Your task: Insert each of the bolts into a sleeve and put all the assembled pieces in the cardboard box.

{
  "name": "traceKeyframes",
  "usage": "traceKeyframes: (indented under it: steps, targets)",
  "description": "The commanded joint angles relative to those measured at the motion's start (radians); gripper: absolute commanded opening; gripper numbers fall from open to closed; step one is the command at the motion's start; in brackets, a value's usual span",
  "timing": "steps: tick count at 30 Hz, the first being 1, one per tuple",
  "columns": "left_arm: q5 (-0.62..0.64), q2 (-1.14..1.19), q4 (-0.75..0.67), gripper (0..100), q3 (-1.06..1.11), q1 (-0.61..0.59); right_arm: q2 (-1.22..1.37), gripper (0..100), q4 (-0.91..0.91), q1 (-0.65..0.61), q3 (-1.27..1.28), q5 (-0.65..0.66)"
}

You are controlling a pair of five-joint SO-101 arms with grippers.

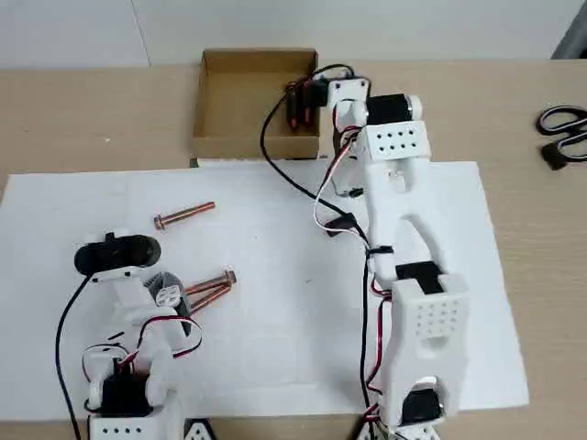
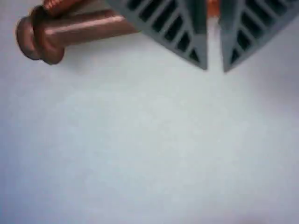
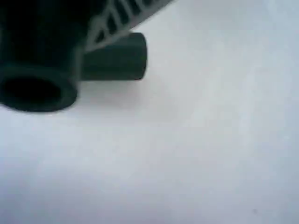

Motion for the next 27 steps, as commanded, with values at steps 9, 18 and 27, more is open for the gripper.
traceKeyframes:
  steps: [9, 18, 27]
  targets:
    - [0.008, -0.009, -0.051, 1, -0.024, -0.005, -0.518, 0.3, 0.001, -0.062, 0.298, -0.203]
    - [0.008, -0.005, -0.161, 1, -0.170, 0.002, -0.909, 0.4, -0.031, -0.120, 0.772, -0.267]
    - [0.008, -0.002, -0.172, 1, -0.309, 0.002, -1.277, 0.4, -0.231, -0.117, 1.247, -0.275]
